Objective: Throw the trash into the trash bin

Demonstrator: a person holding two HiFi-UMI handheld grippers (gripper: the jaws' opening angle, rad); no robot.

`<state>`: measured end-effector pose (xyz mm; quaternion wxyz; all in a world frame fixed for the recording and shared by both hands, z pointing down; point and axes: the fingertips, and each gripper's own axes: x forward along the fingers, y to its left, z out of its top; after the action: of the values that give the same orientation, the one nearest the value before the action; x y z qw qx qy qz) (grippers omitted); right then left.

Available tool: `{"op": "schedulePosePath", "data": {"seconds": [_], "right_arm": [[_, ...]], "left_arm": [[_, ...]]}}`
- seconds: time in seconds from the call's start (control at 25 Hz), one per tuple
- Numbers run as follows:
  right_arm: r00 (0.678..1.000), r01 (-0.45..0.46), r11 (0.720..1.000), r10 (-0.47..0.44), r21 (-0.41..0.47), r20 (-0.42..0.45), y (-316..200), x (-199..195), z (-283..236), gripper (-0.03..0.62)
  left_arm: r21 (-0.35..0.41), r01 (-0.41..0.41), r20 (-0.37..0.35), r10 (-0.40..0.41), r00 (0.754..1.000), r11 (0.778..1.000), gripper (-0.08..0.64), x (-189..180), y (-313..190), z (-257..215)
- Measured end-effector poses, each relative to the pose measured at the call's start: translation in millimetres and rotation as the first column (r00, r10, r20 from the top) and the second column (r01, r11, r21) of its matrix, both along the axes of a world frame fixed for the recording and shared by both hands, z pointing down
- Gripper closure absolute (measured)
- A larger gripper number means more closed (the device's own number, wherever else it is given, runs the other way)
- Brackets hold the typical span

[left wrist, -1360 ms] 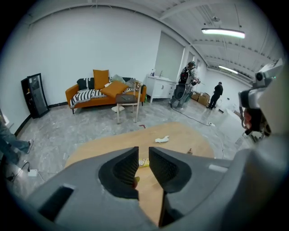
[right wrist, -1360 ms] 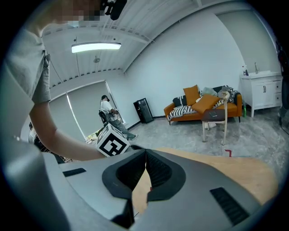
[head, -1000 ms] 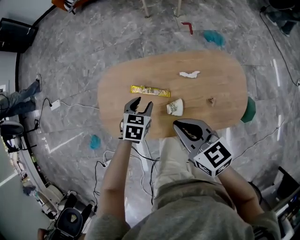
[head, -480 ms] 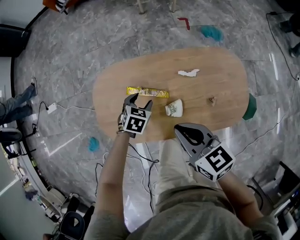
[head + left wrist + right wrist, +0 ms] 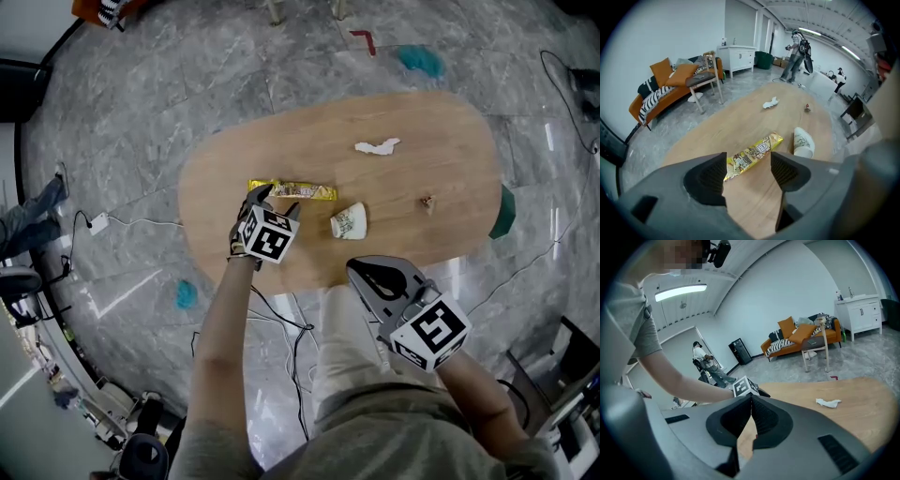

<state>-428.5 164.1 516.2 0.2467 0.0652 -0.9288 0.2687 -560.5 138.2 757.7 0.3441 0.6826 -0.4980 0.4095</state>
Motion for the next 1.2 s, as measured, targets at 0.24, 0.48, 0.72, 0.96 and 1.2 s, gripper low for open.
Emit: {"op": "schedulePosePath", "data": {"seconds": [0.24, 0.48, 0.72, 0.96, 1.2], "right_arm": [[1.0, -0.012, 1.0, 0.012, -0.026, -0.02, -3, 0, 12, 0.583], [0.999, -0.022, 0.999, 0.02, -0.049, -0.031, -4, 1, 24, 0.583], [0.998, -0.045, 0.996, 0.042, -0.07, -0.04, -6, 3, 30, 0.583], [0.997, -0.059, 0.995, 0.056, -0.08, -0.047, -8, 5, 32, 0.583], [0.997, -0.061, 0.995, 0.057, -0.082, -0.048, -11, 6, 35, 0.583]], "left_arm": [[-0.034, -0.094, 0.033, 0.095, 0.995, 0.995, 0.27, -3, -5, 19], [-0.092, -0.142, -0.003, 0.143, 0.99, 0.986, 0.27, 1, -7, 42], [-0.123, -0.214, 0.029, 0.219, 0.975, 0.969, 0.271, 0, -13, 56], [-0.185, -0.246, 0.056, 0.261, 0.964, 0.951, 0.274, -2, -8, 71], [-0.17, -0.232, 0.084, 0.248, 0.965, 0.958, 0.349, -2, -10, 73]]}}
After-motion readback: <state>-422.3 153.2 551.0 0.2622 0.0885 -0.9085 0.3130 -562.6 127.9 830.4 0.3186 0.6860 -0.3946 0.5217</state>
